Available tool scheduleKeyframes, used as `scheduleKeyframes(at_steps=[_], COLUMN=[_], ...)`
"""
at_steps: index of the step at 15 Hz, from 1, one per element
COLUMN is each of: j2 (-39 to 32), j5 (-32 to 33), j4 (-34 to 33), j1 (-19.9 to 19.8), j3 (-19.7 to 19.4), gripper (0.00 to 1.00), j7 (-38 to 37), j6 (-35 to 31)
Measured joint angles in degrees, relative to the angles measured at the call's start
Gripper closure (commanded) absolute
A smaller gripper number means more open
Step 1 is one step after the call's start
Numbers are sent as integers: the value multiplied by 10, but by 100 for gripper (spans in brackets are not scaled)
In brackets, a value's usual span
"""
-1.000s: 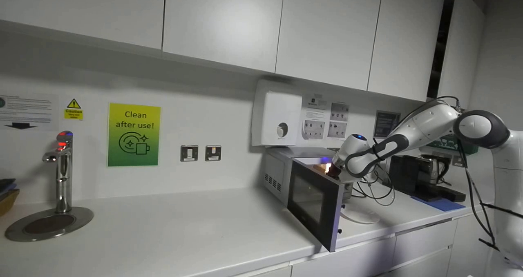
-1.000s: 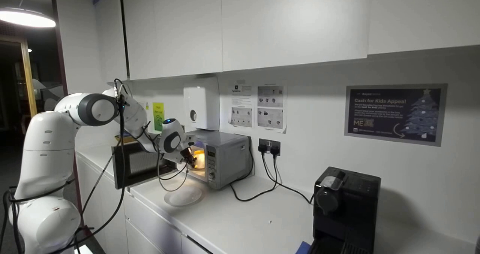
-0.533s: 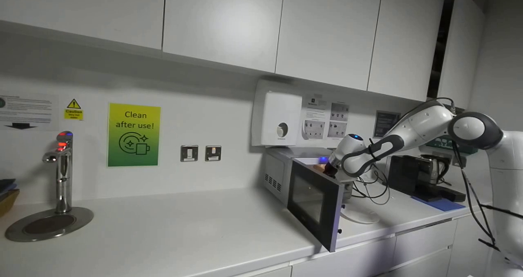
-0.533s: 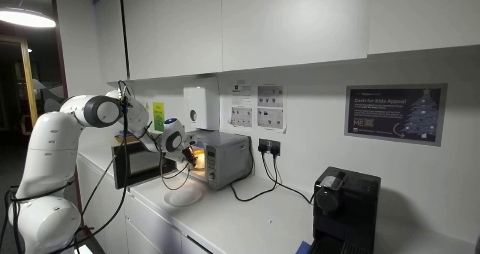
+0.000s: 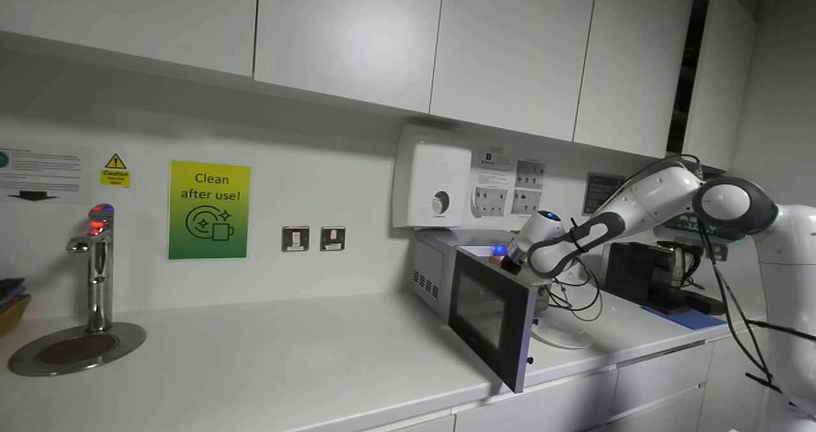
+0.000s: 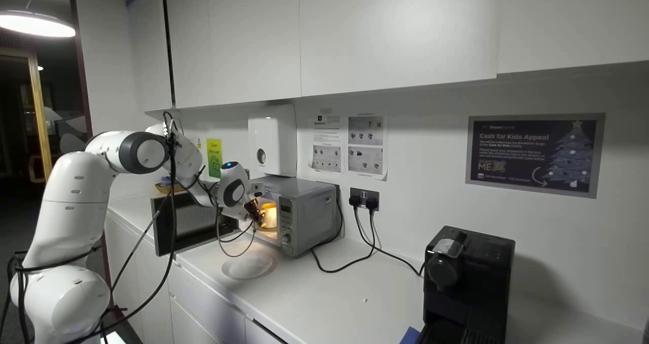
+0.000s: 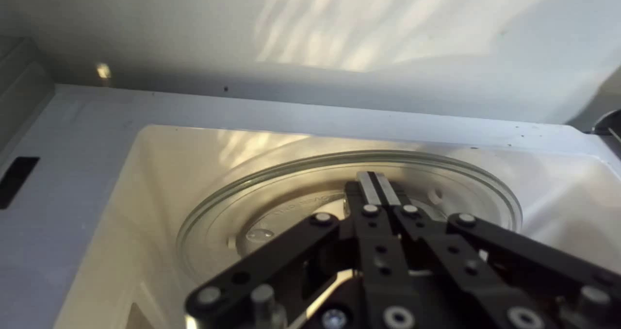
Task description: Move the mug to the microwave
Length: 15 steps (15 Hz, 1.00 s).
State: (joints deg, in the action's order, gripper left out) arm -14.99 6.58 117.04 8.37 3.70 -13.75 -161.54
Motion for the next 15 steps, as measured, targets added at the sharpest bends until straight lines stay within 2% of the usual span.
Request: scheduleKeyframes(at_steps=[6, 15], j2=[-6, -5], j5=[0, 3], j4=[-7, -9], j1=[3, 36], j3=[2, 0], gripper=[100, 100], j7=[0, -9], j6=[0, 28])
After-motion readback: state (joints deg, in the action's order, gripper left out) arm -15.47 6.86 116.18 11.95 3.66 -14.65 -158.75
